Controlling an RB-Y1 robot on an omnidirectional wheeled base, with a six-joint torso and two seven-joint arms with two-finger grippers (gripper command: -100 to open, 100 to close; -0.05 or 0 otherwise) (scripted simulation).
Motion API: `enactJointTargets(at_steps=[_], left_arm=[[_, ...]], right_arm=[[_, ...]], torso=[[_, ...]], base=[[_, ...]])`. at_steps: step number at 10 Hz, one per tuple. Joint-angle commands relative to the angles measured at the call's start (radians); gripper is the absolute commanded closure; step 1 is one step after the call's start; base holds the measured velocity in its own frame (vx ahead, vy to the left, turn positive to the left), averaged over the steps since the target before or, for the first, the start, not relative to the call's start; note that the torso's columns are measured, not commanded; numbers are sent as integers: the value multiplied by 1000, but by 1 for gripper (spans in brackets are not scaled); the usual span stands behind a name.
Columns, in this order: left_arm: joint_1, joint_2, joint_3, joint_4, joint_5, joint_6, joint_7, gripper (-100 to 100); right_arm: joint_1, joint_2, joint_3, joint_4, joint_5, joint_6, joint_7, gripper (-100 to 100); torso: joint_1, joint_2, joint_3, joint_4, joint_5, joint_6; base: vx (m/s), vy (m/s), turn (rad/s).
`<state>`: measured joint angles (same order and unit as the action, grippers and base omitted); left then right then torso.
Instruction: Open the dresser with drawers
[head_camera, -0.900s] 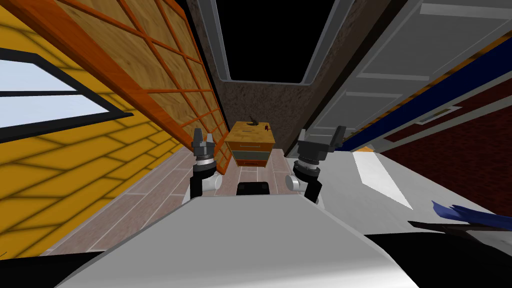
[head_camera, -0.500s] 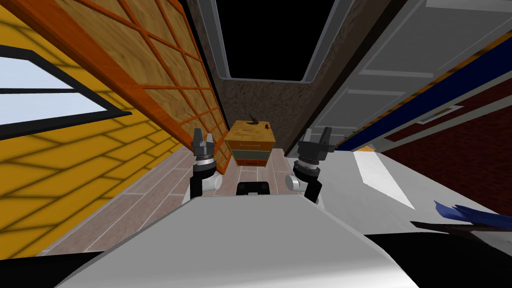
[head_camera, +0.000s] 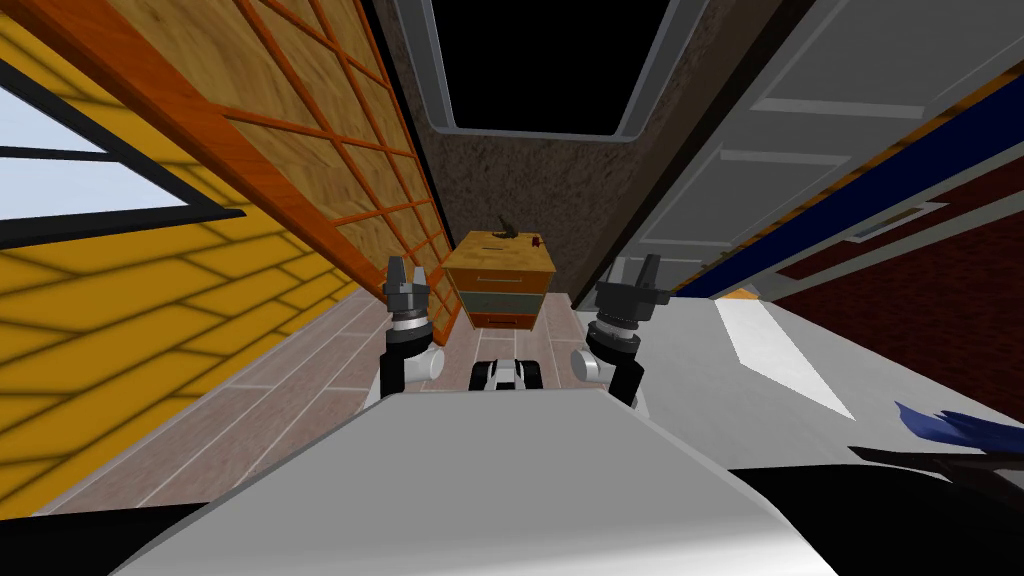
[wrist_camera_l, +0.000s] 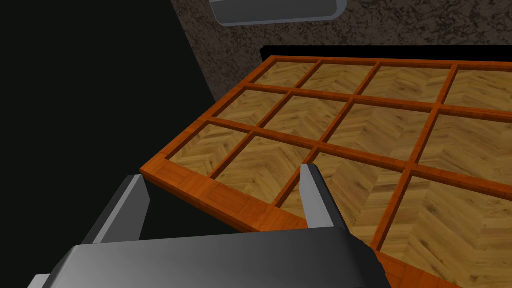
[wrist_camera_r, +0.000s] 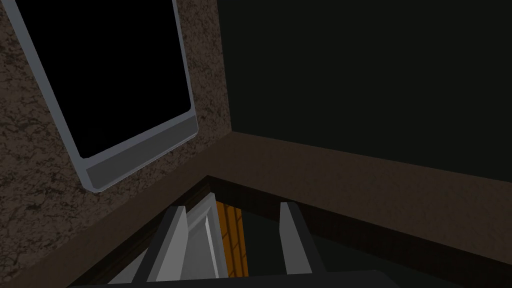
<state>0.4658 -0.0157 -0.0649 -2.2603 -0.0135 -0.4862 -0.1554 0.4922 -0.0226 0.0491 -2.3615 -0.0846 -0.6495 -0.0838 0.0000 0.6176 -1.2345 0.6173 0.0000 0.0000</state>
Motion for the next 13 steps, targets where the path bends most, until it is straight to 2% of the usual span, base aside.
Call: enactJointTargets(at_steps=[1, 3, 7, 13], left_arm=[[-3, 30, 1, 12, -1, -7, 0, -100], [-10, 73, 3, 39, -3, -22, 0, -100], [-31, 140, 10, 127, -9, -76, -1, -100], [-78, 197, 25, 308, -24, -195, -4, -100]], right_arm=[[0, 0, 0, 0, 0, 0, 0, 0], [0, 0, 0, 0, 0, 0, 0, 0], [0, 0, 0, 0, 0, 0, 0, 0], [0, 0, 0, 0, 0, 0, 0, 0]], torso=[[0, 74, -148, 74, 0, 0], [0, 116, -236, 116, 0, 0], [0, 120, -242, 120, 0, 0], [0, 120, -242, 121, 0, 0]], base=[[14, 0, 1], [21, -2, 2], [42, -4, 3], [67, -9, 5]])
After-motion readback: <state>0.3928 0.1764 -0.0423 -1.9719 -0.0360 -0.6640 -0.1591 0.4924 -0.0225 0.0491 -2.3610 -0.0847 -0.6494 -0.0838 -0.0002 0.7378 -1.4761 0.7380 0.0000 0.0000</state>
